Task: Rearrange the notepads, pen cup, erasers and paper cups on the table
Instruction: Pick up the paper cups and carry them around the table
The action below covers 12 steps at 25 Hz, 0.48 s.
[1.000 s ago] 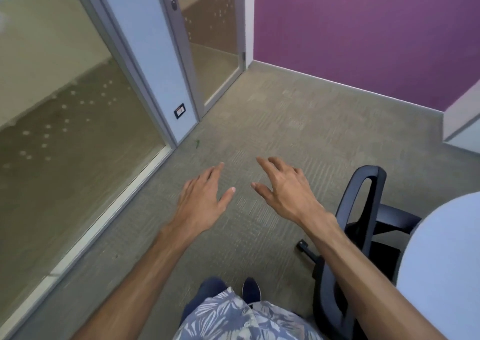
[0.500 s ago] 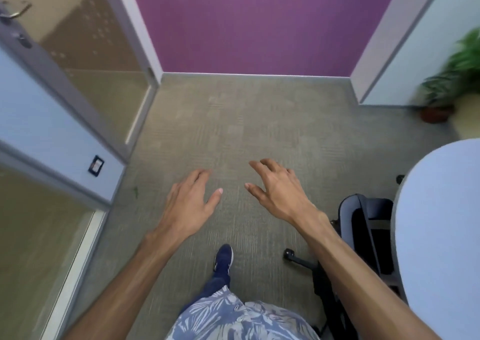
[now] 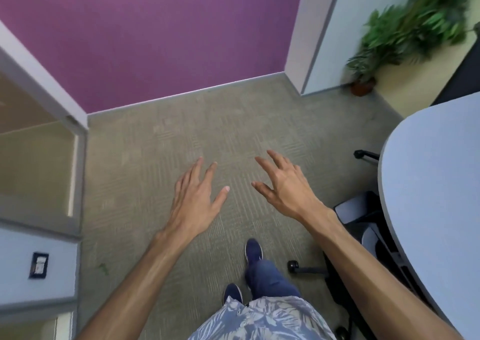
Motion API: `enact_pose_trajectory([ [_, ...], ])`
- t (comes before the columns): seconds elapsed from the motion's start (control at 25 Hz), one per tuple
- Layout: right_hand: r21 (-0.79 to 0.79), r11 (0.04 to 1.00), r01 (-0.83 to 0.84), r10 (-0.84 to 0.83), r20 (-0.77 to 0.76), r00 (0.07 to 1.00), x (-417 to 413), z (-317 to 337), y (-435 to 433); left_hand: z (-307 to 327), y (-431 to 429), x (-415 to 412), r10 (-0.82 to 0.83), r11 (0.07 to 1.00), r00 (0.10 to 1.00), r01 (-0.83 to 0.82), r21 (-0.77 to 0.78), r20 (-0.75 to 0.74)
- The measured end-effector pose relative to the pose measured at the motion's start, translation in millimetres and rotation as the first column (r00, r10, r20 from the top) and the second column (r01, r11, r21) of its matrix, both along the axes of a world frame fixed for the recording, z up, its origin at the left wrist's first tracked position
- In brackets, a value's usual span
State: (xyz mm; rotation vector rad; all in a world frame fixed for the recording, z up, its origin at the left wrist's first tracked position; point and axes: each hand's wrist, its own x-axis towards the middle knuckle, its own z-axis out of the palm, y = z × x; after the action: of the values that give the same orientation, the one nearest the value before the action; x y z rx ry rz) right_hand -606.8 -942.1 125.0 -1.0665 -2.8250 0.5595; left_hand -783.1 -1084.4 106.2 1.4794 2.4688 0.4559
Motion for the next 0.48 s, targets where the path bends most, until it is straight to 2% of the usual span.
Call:
enact_pose_trajectory([
  [0.16, -0.008, 0.995, 0.1, -0.1, -0.049, 0.994, -17.2, -6.5, 58.2, -0.4, 79.8, -28.5, -0.085, 0.996, 0.996, 0.085, -0.013, 0.003],
  [0.48, -0.005, 0.96, 0.279, -0.279, -0.082, 0.957, -35.2, -10.2, 233.1, 11.3, 286.4, -60.0, -0.265, 0.964, 0.964, 0.265, -0.001, 0.014],
])
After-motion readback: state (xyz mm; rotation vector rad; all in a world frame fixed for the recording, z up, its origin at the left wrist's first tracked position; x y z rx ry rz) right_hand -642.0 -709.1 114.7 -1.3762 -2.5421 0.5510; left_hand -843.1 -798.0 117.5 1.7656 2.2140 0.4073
